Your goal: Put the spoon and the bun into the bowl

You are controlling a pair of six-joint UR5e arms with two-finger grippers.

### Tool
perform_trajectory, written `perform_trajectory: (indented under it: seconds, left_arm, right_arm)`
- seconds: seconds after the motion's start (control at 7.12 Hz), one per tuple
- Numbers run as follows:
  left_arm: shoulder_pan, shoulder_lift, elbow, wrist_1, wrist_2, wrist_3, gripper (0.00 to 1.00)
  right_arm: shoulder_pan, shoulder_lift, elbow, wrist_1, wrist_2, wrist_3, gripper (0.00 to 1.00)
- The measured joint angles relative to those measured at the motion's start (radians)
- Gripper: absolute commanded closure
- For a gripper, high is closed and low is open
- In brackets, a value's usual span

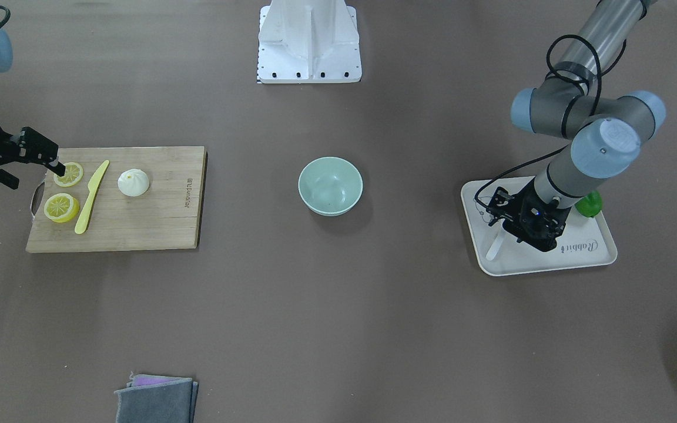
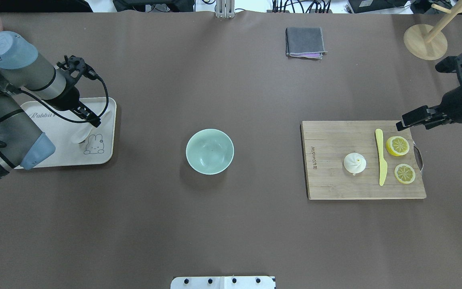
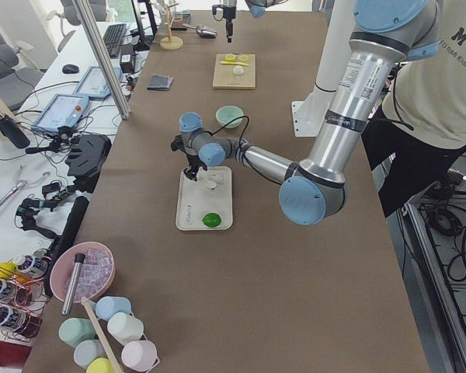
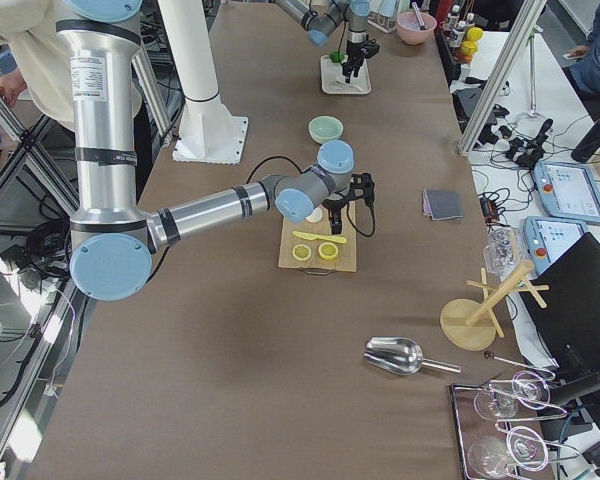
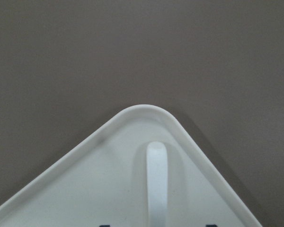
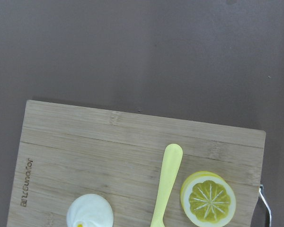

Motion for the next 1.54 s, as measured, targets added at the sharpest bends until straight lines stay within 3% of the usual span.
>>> perform_trajectory:
  seconds: [0.28, 0.56, 0.7, 1.12, 1.54]
  left_arm:
    - [0.008, -0.023, 0.032, 0.000, 0.009, -0.001, 0.48]
    - [0.014, -0.036, 0.050, 0.000, 0.011, -0.001, 0.79]
    - [0.018, -0.037, 0.052, 0.000, 0.011, -0.001, 1.00]
    - [0.021, -0.040, 0.039, 0.001, 0.011, -0.018, 1.00]
    - [0.028, -0.087, -0.077, 0.010, 0.005, -0.234, 1.00]
  right_arm:
    - [-0.011, 0.004, 0.000, 0.000, 0.000, 0.001, 0.01]
    - [-0.014, 0.006, -0.001, -0.002, 0.002, 0.001, 0.01]
    - [-0.014, 0.007, -0.001, -0.002, 0.003, 0.002, 0.01]
    - [-0.014, 0.007, 0.001, -0.003, 0.008, 0.003, 0.01]
    - [-0.032, 0.030, 0.002, -0.002, -0.001, 0.064, 0.01]
